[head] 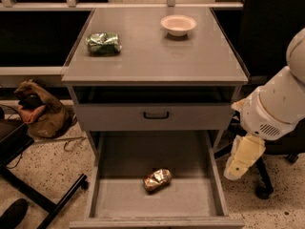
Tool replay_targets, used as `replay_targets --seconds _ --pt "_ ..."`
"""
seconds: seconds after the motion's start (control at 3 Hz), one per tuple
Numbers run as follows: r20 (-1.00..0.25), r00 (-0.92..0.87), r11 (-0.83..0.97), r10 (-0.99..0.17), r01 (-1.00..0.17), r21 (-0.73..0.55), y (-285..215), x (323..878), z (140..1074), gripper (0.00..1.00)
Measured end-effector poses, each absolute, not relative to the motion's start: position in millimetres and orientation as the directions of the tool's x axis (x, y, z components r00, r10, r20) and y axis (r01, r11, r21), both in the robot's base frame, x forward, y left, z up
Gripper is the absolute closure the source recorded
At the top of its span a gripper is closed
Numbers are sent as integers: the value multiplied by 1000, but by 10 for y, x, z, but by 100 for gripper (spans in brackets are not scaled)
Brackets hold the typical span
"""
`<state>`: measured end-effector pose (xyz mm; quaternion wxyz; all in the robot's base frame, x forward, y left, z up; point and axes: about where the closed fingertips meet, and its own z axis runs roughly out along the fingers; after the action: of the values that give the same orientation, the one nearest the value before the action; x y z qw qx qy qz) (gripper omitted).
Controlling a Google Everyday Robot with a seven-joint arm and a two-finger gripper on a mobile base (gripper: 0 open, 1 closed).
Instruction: Pick orange can from middle drawer and place on counter
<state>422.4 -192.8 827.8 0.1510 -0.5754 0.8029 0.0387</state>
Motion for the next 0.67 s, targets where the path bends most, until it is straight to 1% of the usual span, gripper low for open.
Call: replay_targets --seconds 0.33,0.67 --pt "-327 -274 313 -905 -947 -75 -1653 4305 7904 0" --pt "-398 -259 285 -880 -958 -8 -1177 4425 7305 0"
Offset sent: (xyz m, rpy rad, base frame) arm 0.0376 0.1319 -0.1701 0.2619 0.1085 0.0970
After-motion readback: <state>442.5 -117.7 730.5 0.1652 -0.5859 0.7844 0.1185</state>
